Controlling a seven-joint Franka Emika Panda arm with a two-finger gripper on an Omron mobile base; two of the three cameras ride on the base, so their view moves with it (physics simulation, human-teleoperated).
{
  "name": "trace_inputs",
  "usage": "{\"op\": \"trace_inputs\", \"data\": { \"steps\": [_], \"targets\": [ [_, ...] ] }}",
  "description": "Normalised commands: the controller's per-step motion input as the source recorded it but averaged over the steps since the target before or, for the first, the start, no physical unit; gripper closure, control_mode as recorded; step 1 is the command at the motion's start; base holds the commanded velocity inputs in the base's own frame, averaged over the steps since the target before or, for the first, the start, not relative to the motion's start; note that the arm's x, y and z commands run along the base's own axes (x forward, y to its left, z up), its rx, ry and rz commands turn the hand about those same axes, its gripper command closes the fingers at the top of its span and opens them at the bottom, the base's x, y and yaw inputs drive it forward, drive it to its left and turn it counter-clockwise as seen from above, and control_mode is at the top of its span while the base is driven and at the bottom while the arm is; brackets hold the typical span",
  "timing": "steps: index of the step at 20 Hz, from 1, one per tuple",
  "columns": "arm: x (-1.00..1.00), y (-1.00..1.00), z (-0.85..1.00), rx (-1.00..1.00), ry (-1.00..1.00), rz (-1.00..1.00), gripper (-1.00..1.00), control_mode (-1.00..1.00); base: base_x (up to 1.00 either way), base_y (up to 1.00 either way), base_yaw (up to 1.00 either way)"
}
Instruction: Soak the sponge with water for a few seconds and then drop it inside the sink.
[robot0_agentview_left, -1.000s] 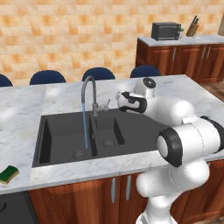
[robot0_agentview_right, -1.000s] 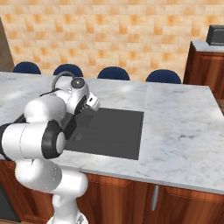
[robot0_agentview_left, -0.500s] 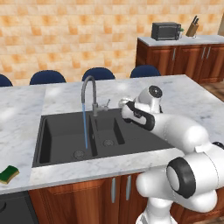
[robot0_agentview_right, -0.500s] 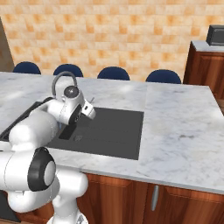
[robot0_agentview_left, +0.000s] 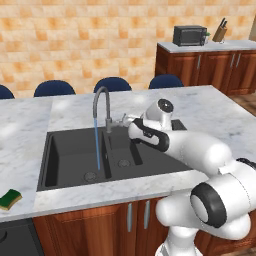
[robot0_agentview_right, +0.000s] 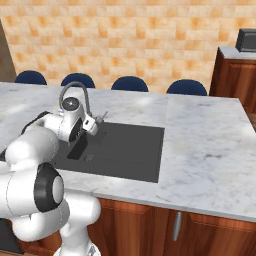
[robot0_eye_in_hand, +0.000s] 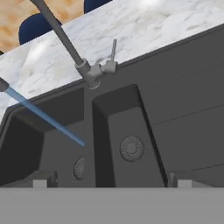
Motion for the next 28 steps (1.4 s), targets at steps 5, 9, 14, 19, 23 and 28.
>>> {"op": "trace_inputs", "data": {
  "steps": [5, 9, 14, 19, 23, 28],
  "targets": [
    [-0.54, 0.50, 0.06, 0.00, 0.00, 0.12, -1.00, -1.00, 0.00, 0.00, 0.00],
    [-0.42, 0.51, 0.08, 0.00, 0.00, 0.13, -1.00, -1.00, 0.00, 0.00, 0.00],
    [-0.23, 0.57, 0.02, 0.00, 0.01, 0.14, -1.00, -1.00, 0.00, 0.00, 0.00],
    [-0.05, 0.66, 0.01, 0.00, 0.12, 0.17, -1.00, -1.00, 0.00, 0.00, 0.00],
    [0.00, 0.69, 0.00, 0.00, 0.15, 0.17, -1.00, -1.00, 0.00, 0.00, 0.00],
    [-0.05, 0.70, 0.00, -0.01, 0.15, 0.12, -1.00, -1.00, 0.00, 0.00, 0.00]
  ]
}}
